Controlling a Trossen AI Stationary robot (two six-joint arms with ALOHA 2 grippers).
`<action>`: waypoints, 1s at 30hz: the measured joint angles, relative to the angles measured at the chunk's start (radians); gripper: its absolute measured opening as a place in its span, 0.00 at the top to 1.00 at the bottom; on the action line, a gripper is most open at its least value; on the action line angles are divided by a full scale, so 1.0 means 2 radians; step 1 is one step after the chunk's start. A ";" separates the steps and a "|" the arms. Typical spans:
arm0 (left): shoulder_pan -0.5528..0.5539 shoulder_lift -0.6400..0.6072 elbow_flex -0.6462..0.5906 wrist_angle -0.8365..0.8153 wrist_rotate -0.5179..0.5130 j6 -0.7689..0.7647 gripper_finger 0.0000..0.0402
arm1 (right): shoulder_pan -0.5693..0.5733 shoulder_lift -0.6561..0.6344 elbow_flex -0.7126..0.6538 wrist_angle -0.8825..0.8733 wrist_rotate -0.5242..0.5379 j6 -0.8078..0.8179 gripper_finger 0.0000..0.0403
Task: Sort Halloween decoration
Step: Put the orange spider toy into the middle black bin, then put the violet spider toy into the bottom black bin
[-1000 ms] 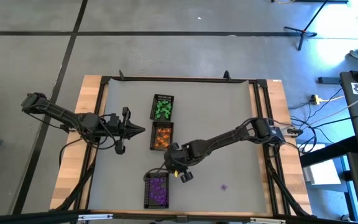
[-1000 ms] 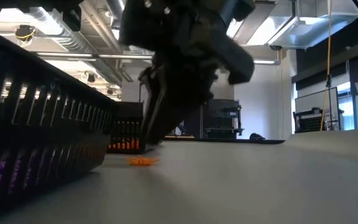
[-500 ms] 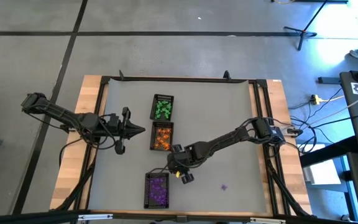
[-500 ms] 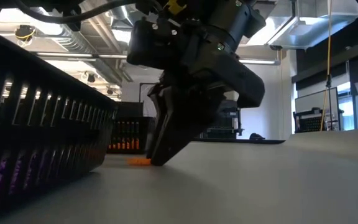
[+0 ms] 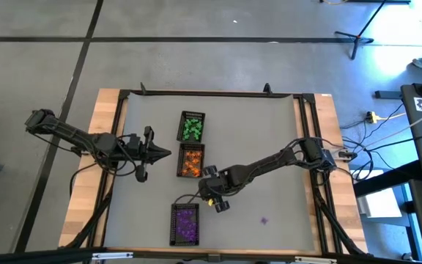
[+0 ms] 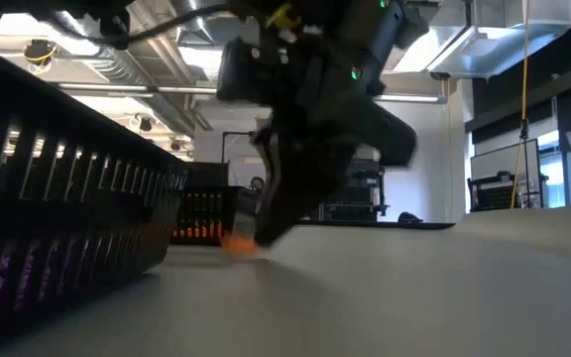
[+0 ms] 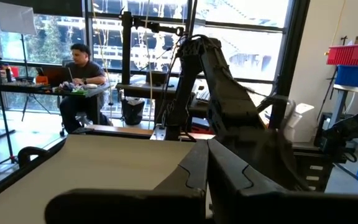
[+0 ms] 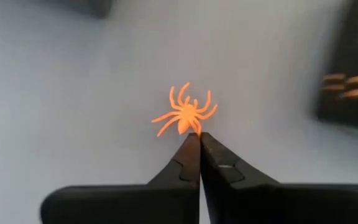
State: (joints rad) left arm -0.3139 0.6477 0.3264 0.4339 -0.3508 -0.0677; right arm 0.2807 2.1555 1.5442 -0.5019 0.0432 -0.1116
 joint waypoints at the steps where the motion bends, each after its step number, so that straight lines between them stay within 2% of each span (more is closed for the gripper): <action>1: 0.000 0.000 0.000 0.000 0.000 0.000 1.00 | 0.000 -0.007 0.000 -0.002 0.008 0.001 1.00; 6: 0.000 0.000 0.000 0.000 0.000 0.000 1.00 | -0.002 -0.049 0.002 0.001 0.046 -0.001 1.00; 13: 0.000 0.000 0.000 0.000 0.000 0.000 1.00 | -0.033 -0.067 0.003 0.065 0.100 -0.012 1.00; 17: 0.000 0.000 0.000 0.000 0.000 0.000 1.00 | -0.066 -0.060 0.002 0.063 0.099 0.000 0.98; 22: 0.000 0.000 0.000 0.000 0.000 0.000 1.00 | -0.094 -0.060 0.003 0.069 0.044 0.015 0.83; 27: 0.000 0.000 0.000 0.000 0.000 0.000 1.00 | -0.095 -0.060 0.003 0.059 0.039 0.016 0.62; 30: 0.000 0.000 0.000 0.000 0.000 0.000 1.00 | -0.084 -0.070 0.003 0.006 0.041 0.027 0.56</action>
State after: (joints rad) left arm -0.3141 0.6479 0.3264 0.4340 -0.3508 -0.0678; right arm 0.1120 2.0159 1.5497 -0.4905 0.1254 -0.0585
